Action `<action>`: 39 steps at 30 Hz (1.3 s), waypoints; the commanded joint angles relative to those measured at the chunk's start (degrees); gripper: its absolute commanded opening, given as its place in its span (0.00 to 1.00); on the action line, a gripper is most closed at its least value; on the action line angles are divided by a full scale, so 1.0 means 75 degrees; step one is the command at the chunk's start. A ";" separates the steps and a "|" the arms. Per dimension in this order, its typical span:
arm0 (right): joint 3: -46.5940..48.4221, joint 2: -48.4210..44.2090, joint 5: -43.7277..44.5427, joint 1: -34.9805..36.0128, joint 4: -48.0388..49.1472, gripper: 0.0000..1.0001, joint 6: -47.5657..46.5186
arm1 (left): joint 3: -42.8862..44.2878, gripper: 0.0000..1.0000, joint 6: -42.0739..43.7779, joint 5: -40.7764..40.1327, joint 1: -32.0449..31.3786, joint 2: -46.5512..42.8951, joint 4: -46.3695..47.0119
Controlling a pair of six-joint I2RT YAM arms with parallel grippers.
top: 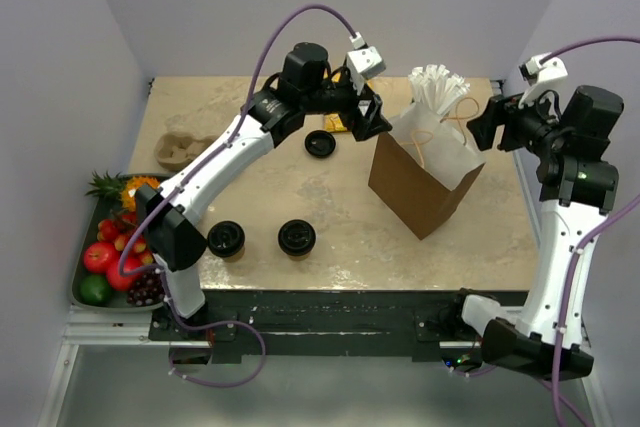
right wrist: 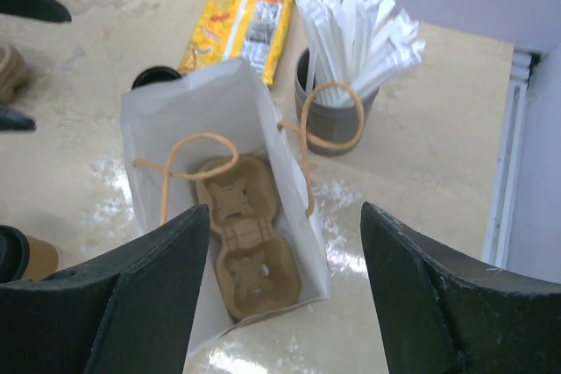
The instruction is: Pack the takeout coffee
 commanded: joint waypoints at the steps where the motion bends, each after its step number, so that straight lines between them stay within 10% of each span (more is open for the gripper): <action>1: -0.0318 0.0275 0.0667 0.0001 -0.0997 0.73 -0.0283 | 0.0703 0.89 -0.1556 -0.0691 0.0149 0.0676 0.0675; 14: -0.1222 0.0778 0.0315 0.0048 -0.0389 0.66 -0.0366 | 0.1503 0.71 -0.2120 -0.0375 0.0067 0.2038 0.0992; 18: -0.1234 0.1094 0.0431 0.0329 -0.0283 0.49 -0.0366 | 0.1421 0.51 -0.1828 -0.0363 0.0008 0.2026 0.0804; 23: -0.0954 0.1352 0.0491 0.0891 -0.0225 0.11 -0.0273 | 0.1386 0.02 -0.1558 -0.0234 -0.0062 0.1816 0.0675; 39: 0.1741 0.2149 -0.0891 0.0974 -0.1220 0.00 0.0864 | 0.0590 0.00 -0.1557 -0.1206 -0.0039 -0.0703 -0.0274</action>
